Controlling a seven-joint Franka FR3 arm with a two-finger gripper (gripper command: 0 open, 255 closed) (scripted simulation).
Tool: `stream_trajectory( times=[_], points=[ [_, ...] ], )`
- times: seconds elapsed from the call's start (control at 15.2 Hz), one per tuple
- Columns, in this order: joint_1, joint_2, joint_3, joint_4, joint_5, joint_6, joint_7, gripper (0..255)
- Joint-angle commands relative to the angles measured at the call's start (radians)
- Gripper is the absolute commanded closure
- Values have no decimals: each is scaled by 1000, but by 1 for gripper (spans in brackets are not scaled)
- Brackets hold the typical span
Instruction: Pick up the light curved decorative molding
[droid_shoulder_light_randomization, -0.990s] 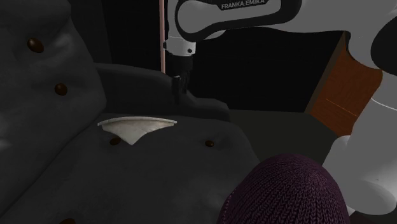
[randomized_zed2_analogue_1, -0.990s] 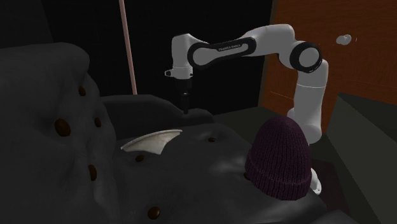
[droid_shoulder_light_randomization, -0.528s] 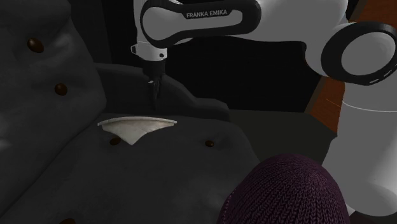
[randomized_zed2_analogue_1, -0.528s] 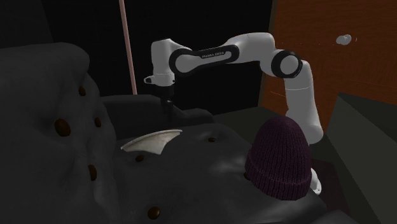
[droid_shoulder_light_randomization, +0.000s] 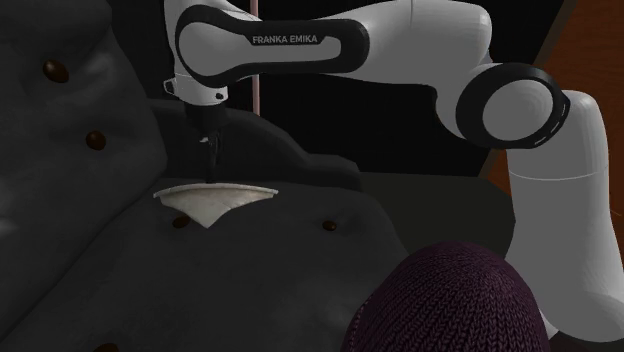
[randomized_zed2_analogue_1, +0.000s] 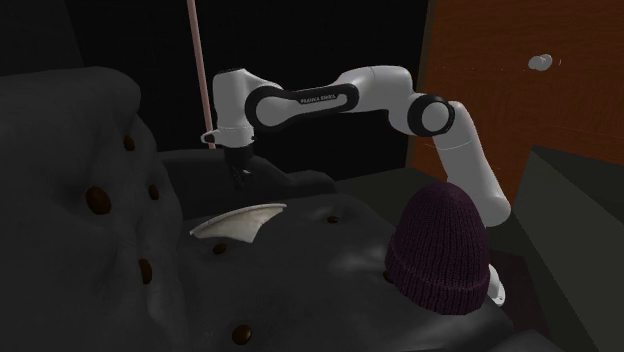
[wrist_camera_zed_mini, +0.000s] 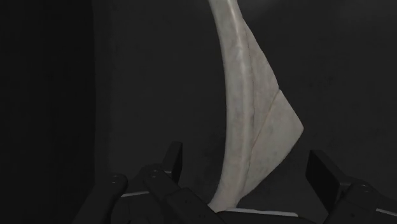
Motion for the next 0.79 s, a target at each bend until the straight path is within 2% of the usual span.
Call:
stream_trajectory(
  times=[0.0,0.33,0.4,0.73],
  points=[
    [-1,2,0,-27,-1,29,1,0],
    [-5,-2,0,-81,-1,79,3,0],
    [-6,-2,0,-80,-1,78,3,255],
    [-5,0,-1,-76,-2,76,3,255]
  ],
)
